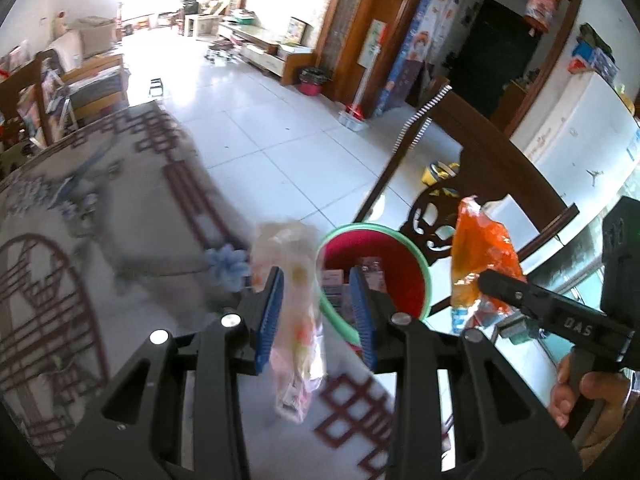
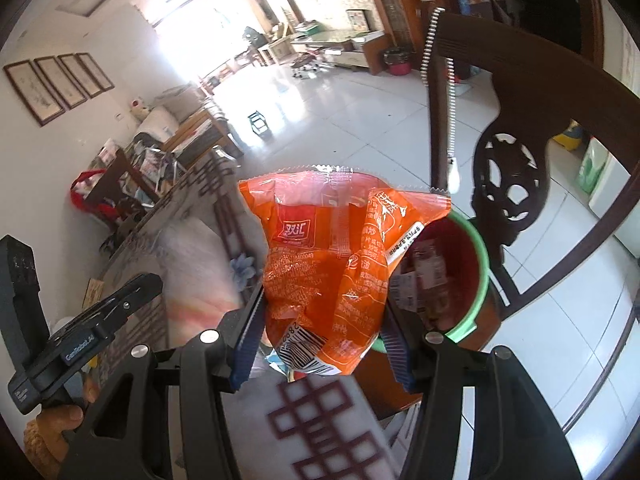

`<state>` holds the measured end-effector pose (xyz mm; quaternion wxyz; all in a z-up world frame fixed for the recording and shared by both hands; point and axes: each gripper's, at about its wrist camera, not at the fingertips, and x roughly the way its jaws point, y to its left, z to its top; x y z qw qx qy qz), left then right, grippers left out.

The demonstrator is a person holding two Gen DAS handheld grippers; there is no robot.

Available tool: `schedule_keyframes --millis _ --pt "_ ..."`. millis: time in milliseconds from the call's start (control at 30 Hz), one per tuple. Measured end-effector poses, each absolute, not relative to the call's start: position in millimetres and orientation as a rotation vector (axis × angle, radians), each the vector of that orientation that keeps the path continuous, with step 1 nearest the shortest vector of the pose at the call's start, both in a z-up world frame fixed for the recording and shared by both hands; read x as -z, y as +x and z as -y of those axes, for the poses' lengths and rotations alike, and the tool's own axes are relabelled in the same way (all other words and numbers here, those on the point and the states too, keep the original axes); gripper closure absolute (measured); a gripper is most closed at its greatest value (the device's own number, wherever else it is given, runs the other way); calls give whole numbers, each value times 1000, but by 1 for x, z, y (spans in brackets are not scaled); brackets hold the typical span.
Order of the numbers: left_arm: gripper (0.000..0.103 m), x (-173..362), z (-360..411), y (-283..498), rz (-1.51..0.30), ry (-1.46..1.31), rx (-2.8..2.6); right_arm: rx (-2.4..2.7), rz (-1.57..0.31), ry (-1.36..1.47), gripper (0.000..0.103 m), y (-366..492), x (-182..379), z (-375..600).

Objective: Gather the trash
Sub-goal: 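Open both tools to drop the bag and box into the bucket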

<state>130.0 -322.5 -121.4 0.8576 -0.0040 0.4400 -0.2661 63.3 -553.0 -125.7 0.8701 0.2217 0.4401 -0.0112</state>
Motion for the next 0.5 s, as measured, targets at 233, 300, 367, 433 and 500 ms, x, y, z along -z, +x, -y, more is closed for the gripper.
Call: schedule_keyframes --millis 233,300,367,433,500 --pt "72 128 366 157 -930 -2 604 79 -949 454 50 86 148 591" --pt "72 127 364 162 -922 5 593 92 -968 460 50 95 162 600" --pt "72 133 360 169 -940 10 572 103 -996 464 50 104 175 607" --pt "72 139 354 175 -968 6 551 114 -1026 474 50 113 191 614" --pt "72 145 350 178 -989 5 540 125 -1055 470 50 122 205 618"
